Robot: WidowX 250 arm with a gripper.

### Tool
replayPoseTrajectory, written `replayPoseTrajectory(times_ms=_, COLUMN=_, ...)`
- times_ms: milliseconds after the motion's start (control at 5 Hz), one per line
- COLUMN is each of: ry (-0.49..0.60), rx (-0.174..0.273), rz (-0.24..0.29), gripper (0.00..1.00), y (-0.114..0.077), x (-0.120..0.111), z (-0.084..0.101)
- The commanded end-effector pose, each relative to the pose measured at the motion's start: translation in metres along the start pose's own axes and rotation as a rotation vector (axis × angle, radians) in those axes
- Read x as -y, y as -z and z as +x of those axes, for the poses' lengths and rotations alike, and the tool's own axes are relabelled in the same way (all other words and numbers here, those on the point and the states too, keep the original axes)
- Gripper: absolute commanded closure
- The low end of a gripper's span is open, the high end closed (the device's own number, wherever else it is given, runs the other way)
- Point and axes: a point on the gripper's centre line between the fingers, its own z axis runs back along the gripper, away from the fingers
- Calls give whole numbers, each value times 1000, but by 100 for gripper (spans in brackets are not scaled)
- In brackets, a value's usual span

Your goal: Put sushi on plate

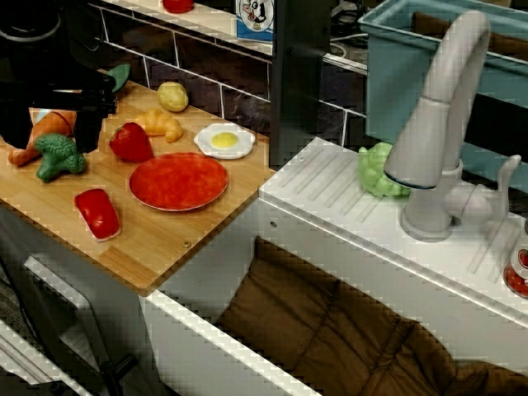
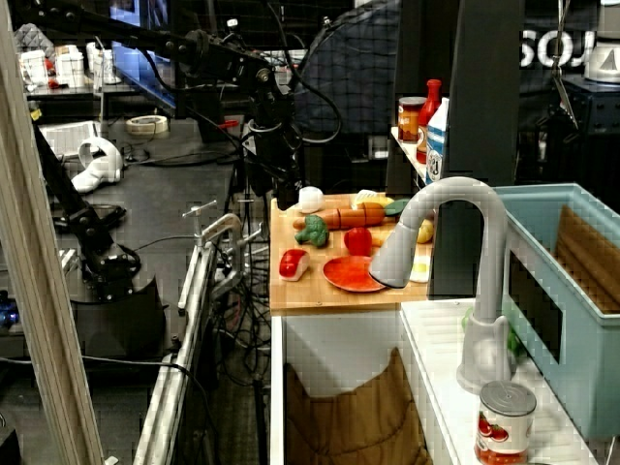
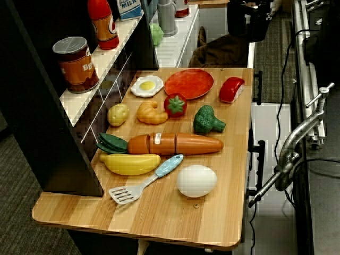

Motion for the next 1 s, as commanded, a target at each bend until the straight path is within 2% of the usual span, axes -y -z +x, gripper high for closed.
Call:
replayPoseTrajectory(times_ms=0, ry=0, rx=0, rz=0, gripper=0, y=0, x=0, z=0)
replayPoseTrajectory(times_ms=400, ry=-74, rx=-18, rz=-8, gripper=0, y=11, x=7, z=3)
replayPoseTrajectory(times_ms=800, ry=-132, rx=-11, rz=23, gripper=0, y=27, x=12, z=14)
